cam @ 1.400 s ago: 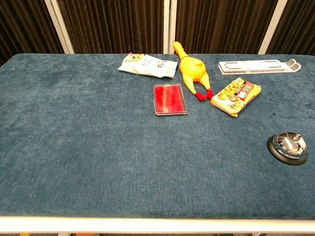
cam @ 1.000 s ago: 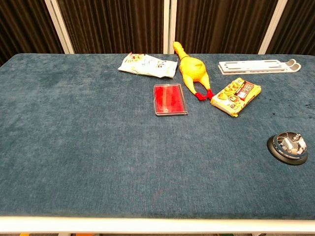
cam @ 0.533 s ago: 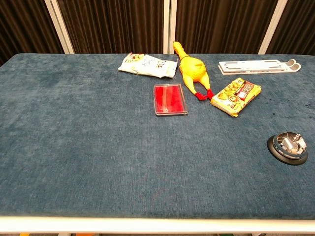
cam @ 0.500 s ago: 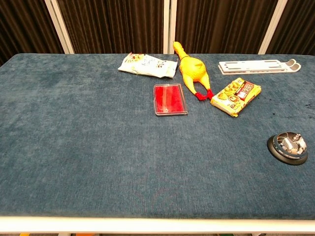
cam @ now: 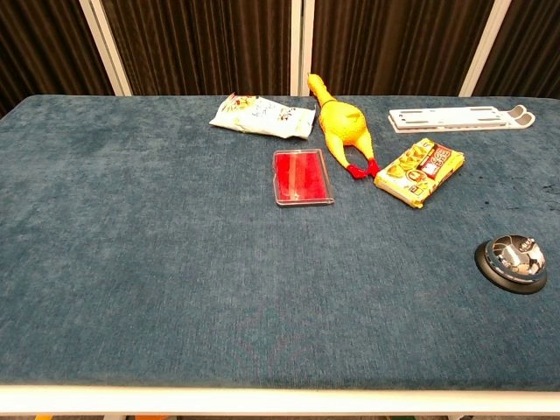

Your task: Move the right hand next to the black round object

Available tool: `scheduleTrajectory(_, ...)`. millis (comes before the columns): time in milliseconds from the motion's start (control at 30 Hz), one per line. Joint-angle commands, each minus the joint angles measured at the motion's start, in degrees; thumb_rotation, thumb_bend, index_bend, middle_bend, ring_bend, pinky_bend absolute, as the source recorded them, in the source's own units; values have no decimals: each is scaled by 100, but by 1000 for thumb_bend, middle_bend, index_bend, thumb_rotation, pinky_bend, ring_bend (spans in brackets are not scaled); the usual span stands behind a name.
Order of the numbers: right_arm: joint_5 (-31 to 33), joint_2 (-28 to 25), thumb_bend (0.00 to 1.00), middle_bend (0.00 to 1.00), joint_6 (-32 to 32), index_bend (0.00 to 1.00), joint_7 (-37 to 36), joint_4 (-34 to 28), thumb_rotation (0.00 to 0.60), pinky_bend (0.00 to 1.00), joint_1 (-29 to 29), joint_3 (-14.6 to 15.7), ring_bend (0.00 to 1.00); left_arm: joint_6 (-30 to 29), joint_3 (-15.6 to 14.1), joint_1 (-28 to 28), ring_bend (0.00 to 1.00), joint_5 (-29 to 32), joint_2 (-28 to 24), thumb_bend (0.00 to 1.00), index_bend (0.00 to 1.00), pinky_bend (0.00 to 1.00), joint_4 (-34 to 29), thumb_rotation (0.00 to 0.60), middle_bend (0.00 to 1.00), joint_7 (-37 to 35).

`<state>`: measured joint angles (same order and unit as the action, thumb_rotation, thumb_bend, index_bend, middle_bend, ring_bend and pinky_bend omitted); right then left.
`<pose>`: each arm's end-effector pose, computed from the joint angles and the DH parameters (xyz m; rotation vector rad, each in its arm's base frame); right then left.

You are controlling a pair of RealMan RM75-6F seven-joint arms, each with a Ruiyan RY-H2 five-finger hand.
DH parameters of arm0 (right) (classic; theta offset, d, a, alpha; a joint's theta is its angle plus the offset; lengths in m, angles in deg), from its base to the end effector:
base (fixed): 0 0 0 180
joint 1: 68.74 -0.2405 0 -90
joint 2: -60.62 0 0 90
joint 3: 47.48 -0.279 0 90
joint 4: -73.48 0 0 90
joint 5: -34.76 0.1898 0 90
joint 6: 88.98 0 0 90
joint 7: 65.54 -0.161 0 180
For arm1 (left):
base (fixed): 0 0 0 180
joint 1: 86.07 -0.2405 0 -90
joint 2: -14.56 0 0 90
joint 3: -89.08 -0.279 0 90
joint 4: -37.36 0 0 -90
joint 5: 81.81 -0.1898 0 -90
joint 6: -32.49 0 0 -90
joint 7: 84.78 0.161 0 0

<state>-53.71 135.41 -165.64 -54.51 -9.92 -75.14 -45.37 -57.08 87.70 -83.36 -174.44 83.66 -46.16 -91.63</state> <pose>-0.3401 -0.1873 0.0991 1.6400 -0.8919 0.6843 -0.3355 0.1722 0.1635 -1.4448 -0.9235 -0.9801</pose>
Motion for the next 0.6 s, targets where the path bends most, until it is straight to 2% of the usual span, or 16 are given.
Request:
scheduleTrajectory(33,-8,130,1000,892,236,0,119,50,600,724,-92,83,850,31,-8,-4,0,26,5,117,102,138,17,600,29,-1)
scheduleTrajectory(300,-73,437,1000,892,634,0,445,140,600,724,-304,170,850,23,21,-19,0,88,-37,117,102,138,56,600,29,-80)
scheduleTrajectory(600,5,566,1000,892,773,0,725,94,600,724,-340,225,850,15,22,-46,0,121,-8,116,102,138,210,600,29,-268)
